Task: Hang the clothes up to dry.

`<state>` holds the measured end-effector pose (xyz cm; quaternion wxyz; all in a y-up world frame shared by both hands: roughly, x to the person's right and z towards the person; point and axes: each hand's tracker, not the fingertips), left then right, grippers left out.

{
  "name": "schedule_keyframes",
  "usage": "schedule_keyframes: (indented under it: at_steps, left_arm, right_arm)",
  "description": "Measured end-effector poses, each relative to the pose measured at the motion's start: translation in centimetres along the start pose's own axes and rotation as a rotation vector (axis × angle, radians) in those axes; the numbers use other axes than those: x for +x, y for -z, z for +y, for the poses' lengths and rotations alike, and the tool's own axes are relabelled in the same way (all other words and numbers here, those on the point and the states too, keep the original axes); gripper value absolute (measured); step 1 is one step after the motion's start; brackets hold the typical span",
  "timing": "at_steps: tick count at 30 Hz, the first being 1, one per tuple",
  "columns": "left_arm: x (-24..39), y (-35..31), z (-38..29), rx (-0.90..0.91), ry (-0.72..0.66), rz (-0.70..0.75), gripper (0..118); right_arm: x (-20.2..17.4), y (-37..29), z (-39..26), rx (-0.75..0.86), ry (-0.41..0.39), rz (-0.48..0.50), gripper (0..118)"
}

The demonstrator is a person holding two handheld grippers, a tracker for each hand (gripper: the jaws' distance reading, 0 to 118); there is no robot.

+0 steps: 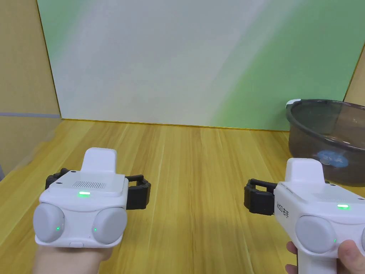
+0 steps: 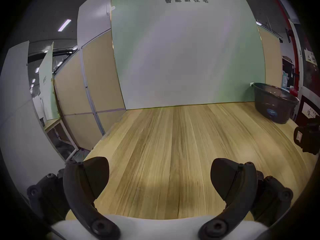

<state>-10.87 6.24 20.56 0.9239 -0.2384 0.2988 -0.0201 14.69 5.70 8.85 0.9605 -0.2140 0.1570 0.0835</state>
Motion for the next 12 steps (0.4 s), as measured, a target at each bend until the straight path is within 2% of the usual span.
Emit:
schedule_keyframes:
  at_steps: [7,12]
  left_arm:
    - [0.22,-0.19,-0.12,-0.002,0.002,-0.010,114]
    - [0.06,-0.30,0.02,0.002,-0.002,-0.009,114]
  right_arm:
    - [-0.05,-0.28,0.04,0.010,-0.004,0.020,112]
    - [-0.07,0.10,0.13,-0.005,0.039,0.001,112]
